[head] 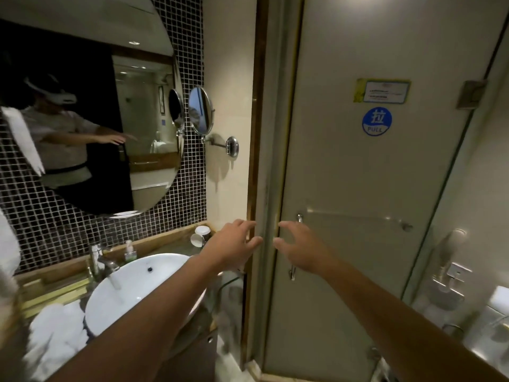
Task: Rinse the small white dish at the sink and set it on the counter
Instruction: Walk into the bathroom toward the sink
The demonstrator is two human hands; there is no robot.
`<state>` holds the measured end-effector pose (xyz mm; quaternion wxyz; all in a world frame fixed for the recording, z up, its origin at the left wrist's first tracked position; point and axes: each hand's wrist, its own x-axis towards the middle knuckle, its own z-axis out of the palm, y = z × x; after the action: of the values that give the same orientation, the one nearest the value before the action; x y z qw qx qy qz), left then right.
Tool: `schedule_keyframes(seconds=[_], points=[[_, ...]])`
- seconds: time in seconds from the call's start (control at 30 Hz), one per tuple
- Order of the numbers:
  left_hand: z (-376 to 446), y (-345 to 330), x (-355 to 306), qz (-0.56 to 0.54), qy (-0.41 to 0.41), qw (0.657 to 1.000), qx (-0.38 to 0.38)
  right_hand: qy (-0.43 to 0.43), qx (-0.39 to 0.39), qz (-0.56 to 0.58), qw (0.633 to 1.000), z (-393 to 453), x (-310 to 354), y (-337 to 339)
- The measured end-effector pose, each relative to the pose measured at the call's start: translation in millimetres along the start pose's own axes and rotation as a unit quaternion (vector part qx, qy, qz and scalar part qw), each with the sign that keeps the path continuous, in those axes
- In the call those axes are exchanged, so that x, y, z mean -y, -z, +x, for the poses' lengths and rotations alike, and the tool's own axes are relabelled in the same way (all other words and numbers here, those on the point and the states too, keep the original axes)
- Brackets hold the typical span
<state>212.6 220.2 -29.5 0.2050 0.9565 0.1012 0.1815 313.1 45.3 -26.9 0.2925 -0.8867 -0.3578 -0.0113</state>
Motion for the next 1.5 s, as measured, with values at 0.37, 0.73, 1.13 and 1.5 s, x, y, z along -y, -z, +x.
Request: schedule_keyframes(seconds=[0.37,0.73,1.13,1.5], points=[[19.5,10.8,49.7,0.02,0.067,0.997,-0.02,0.062,0.04,0.01,0.997,62.2,22.8,-45.3],[57.4,21.7,136.9,0.031,0.095,0.994,-0.039,0.089,0.064,0.01,0.994,142.3,54.0,-110.8],[92.1,33.5,235.5,0.025,0.116,0.992,-0.036,0.101,0.089,0.015,0.991,225.5,94.9,-176.2],[117.6,47.6,307.5,0.053,0.18,0.981,-0.047,0.173,0.137,0.016,0.975,306.6,127.2,-236.0]])
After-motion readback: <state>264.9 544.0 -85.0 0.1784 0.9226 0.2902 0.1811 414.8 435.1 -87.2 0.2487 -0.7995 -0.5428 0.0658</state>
